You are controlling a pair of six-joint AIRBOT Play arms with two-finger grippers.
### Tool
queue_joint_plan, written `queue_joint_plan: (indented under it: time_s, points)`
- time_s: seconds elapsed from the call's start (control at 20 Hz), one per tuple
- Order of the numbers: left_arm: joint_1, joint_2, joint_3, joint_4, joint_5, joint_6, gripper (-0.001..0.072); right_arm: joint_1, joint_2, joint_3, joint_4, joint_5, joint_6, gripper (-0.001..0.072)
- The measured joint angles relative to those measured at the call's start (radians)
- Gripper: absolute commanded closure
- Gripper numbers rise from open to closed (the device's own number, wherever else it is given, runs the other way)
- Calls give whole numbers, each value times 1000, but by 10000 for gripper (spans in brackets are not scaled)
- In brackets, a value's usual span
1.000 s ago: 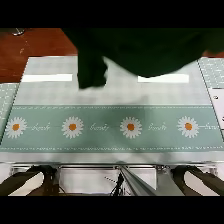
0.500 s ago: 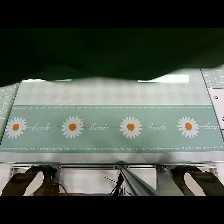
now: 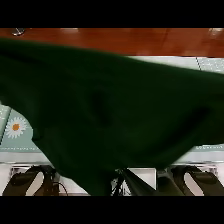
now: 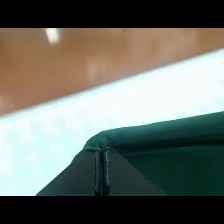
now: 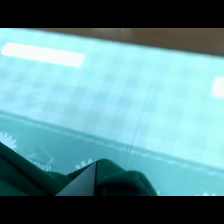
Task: Fold the shirts.
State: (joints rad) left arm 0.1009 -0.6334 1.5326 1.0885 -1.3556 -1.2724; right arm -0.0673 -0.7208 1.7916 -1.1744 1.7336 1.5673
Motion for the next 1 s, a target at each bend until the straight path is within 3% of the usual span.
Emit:
queue_joint_plan:
  time_s: [0.3,0.6,0.65,0.7,0.75,0.9,1.0]
  points:
    - [-2,-232,-158,-1,171,24,677,0,-177,-362,43,-237,-65,690]
    - [-39,-566,-181,-3,253,-4,653,0,-580,-414,227,-500,-145,678]
    - [-50,-609,-182,-5,255,-29,424,0,-643,-408,270,-540,-151,495]
    - [-60,-652,-183,-8,250,-56,15,0,-692,-404,309,-569,-156,152]
    - [-69,-686,-184,-8,235,-76,4,0,-737,-401,346,-600,-158,76]
    - [-77,-760,-185,41,137,-127,4,-21,-805,-391,415,-623,-164,76]
    - [-53,-776,-188,147,63,-154,4,-72,-813,-374,417,-559,-166,76]
